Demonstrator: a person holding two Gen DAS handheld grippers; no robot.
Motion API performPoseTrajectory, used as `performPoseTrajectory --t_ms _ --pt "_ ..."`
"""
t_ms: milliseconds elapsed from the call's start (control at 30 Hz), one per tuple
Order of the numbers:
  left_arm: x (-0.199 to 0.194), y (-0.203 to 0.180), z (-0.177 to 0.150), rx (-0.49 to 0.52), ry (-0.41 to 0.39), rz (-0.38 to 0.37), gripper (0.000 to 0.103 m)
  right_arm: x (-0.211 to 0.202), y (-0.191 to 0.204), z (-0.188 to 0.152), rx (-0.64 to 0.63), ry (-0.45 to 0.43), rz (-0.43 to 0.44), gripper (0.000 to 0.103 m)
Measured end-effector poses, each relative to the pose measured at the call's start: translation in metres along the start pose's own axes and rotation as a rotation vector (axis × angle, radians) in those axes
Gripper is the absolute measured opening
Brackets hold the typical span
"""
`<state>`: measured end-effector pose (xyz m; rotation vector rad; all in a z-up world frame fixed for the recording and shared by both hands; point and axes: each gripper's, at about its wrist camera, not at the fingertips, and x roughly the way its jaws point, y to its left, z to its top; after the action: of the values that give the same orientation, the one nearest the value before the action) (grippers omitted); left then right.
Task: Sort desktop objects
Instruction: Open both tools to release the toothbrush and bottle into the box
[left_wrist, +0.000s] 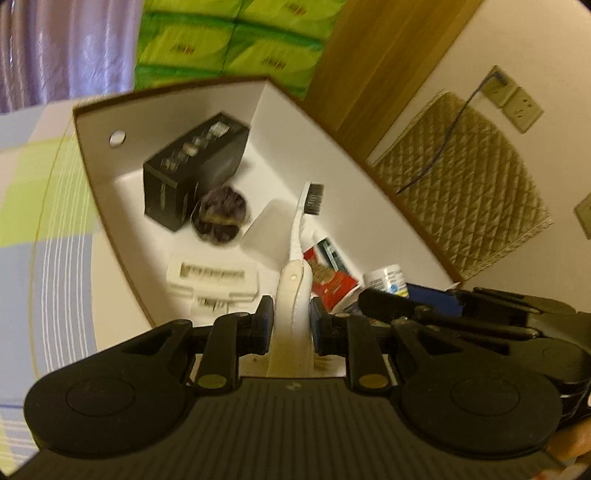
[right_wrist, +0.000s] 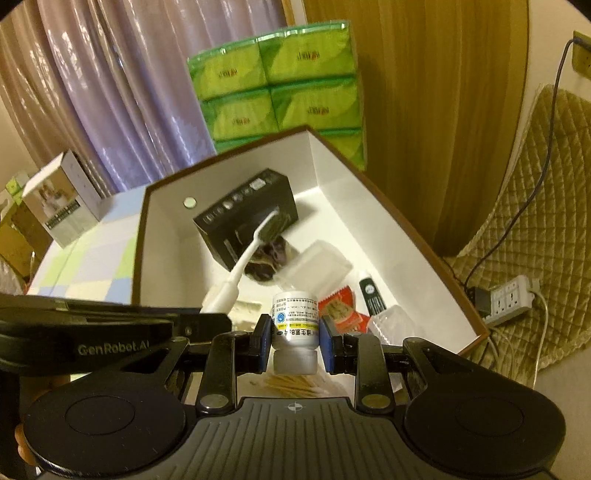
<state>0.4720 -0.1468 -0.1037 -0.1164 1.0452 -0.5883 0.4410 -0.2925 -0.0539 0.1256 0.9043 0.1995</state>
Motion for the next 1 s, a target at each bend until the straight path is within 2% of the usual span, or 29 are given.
performPoseTrajectory --t_ms 100,267,500,700,833,1000 --pt "0.010 0.000 -0.004 0.013 0.025 0.023 0.017 0.007 -0.002 0.000 -0.006 0.019 -0.002 0.024" --pt "0.017 -0.010 -0.006 0.099 0.036 0.081 0.016 0.012 -0.003 0.000 -0.014 0.042 0.000 0.024" --pt "0.026 -0.014 -0.002 0.179 0.089 0.102 0.016 0.014 -0.005 -0.005 -0.011 0.069 0.005 0.024" --pt "0.027 -0.012 0.006 0.212 0.092 0.127 0.016 0.017 -0.002 -0.007 -0.021 0.088 0.019 0.024" --pt "0.030 -0.012 0.011 0.248 0.104 0.149 0.017 0.024 0.003 -0.008 -0.054 0.124 0.028 0.024" --pt "0.033 -0.013 0.016 0.327 0.130 0.178 0.021 0.034 0.010 -0.004 -0.118 0.214 0.056 0.024"
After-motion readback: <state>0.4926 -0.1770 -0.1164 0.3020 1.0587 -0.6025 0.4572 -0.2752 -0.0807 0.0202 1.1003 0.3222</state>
